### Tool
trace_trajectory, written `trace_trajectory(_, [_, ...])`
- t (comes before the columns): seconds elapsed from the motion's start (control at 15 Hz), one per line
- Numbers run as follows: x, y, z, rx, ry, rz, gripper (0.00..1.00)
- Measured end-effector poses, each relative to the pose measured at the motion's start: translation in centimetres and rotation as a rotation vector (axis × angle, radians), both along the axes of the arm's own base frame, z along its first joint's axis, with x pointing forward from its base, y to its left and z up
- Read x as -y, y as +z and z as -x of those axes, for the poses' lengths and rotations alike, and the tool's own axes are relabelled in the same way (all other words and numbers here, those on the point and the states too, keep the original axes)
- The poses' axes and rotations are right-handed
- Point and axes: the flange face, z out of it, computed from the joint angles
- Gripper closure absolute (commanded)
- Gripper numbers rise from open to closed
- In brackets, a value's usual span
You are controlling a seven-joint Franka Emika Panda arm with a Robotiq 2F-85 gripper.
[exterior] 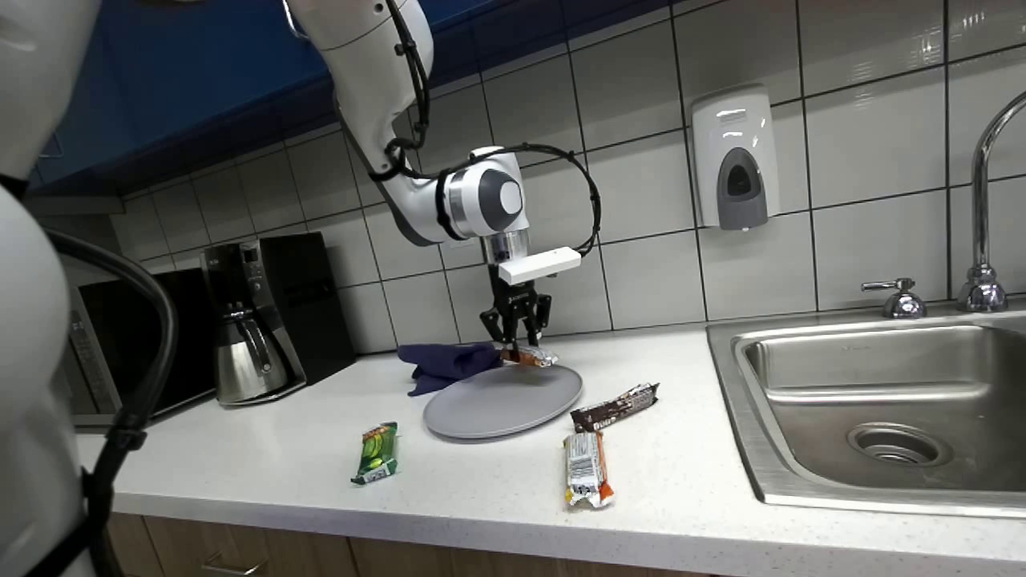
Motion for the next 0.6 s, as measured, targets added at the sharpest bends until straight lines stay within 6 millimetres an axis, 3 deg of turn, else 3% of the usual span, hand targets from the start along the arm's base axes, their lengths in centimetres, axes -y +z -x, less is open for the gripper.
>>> trace_trajectory(0.6, [0.7, -1.8, 1.9, -0.047, -0.033, 0.005, 0.84])
